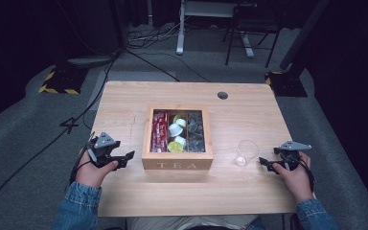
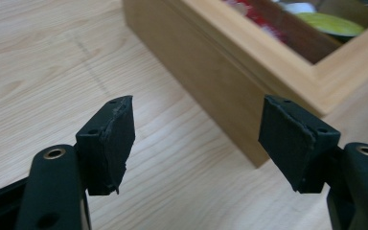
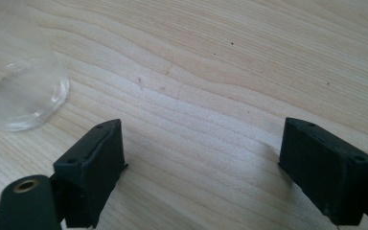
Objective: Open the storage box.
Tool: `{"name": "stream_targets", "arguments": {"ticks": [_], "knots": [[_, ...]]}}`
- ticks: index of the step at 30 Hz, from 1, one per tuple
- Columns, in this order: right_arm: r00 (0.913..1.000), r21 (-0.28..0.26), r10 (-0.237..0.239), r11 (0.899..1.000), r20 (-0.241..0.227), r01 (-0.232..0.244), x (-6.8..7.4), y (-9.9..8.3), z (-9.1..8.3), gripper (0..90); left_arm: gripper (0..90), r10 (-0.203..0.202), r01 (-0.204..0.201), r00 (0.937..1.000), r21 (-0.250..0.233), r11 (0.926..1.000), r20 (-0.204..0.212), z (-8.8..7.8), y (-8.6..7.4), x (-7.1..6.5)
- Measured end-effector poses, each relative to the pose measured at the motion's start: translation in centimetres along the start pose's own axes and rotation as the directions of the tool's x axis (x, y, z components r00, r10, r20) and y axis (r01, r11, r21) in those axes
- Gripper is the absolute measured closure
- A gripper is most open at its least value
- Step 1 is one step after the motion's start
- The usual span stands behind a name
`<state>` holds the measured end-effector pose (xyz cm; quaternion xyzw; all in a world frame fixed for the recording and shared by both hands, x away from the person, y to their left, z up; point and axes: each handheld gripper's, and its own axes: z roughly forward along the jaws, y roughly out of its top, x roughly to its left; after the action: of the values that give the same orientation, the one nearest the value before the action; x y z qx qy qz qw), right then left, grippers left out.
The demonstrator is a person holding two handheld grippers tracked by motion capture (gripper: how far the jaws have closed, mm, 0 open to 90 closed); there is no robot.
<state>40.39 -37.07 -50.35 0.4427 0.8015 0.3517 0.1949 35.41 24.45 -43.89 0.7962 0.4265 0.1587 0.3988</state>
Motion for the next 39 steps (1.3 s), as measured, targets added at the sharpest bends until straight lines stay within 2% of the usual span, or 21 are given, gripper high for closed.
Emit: {"name": "stream_targets", "arguments": {"ticks": [2,3,4,9,10,14,15,16,17,18,20,25,26,28,33,39], "knots": [[1.0000,0.000,0.000,1.000,0.000,0.000,0.0,0.0,0.0,15.8,28.9,0.017,-0.017,0.9992,0.002,0.9998,0.036,0.1,0.2,-0.6],[1.0000,0.000,0.000,1.000,0.000,0.000,0.0,0.0,0.0,15.8,28.9,0.017,-0.017,0.9992,0.002,0.9998,0.036,0.1,0.2,-0.6],[1.0000,0.000,0.000,1.000,0.000,0.000,0.0,0.0,0.0,15.9,28.9,0.027,-0.028,0.9976,0.007,0.9996,0.064,0.3,0.3,-1.1],[1.0000,0.000,0.000,1.000,0.000,0.000,0.0,0.0,0.0,15.8,31.3,0.060,-0.062,0.9965,0.022,0.9978,0.057,0.3,0.6,-1.6],[1.0000,0.000,0.000,1.000,0.000,0.000,0.0,0.0,0.0,15.8,34.0,0.057,-0.058,0.9963,0.019,0.9981,0.064,0.3,0.5,-1.6],[1.0000,0.000,0.000,1.000,0.000,0.000,0.0,0.0,0.0,15.8,33.0,0.063,-0.063,0.9919,0.001,0.9980,0.110,0.1,0.7,-1.9],[1.0000,0.000,0.000,1.000,0.000,0.000,0.0,0.0,0.0,15.8,33.4,0.063,-0.063,0.9919,0.001,0.9980,0.110,0.1,0.7,-1.9],[1.0000,0.000,0.000,1.000,0.000,0.000,0.0,0.0,0.0,15.8,33.2,0.081,-0.082,0.9886,0.007,0.9966,0.127,0.2,0.7,-2.4],[1.0000,0.000,0.000,1.000,0.000,0.000,0.0,0.0,0.0,15.8,33.0,0.081,-0.082,0.9886,0.007,0.9966,0.127,0.2,0.7,-2.4],[1.0000,0.000,0.000,1.000,0.000,0.000,0.0,0.0,0.0,15.8,32.6,0.102,-0.106,0.9856,0.026,0.9940,0.135,0.4,0.8,-2.9],[1.0000,0.000,0.000,1.000,-0.002,0.000,0.0,0.0,0.0,15.8,32.1,0.115,-0.121,0.9852,0.043,0.9917,0.128,0.8,0.7,-3.2],[1.0000,0.000,0.000,1.000,-0.002,0.000,0.0,0.0,0.0,15.8,30.6,0.121,-0.129,0.9859,0.070,0.9891,0.116,1.7,0.4,-3.6],[1.0000,0.000,0.000,1.000,-0.002,0.000,0.0,0.0,0.0,15.9,35.3,0.129,-0.139,0.9857,0.089,0.9864,0.109,2.1,0.2,-3.6],[1.0000,-0.001,0.000,1.000,-0.002,0.000,0.0,0.0,0.0,15.8,42.6,0.129,-0.137,0.9870,0.084,0.9869,0.096,2.3,0.2,-3.6],[1.0000,0.000,0.000,1.000,0.000,0.000,0.0,0.0,0.0,15.8,53.3,0.138,-0.149,0.9831,0.086,0.9850,0.120,2.2,0.3,-3.8],[1.0000,0.000,0.000,1.000,0.000,0.000,0.0,0.0,0.0,15.8,57.4,0.133,-0.144,0.9830,0.085,0.9859,0.127,1.9,0.4,-3.6]]}}
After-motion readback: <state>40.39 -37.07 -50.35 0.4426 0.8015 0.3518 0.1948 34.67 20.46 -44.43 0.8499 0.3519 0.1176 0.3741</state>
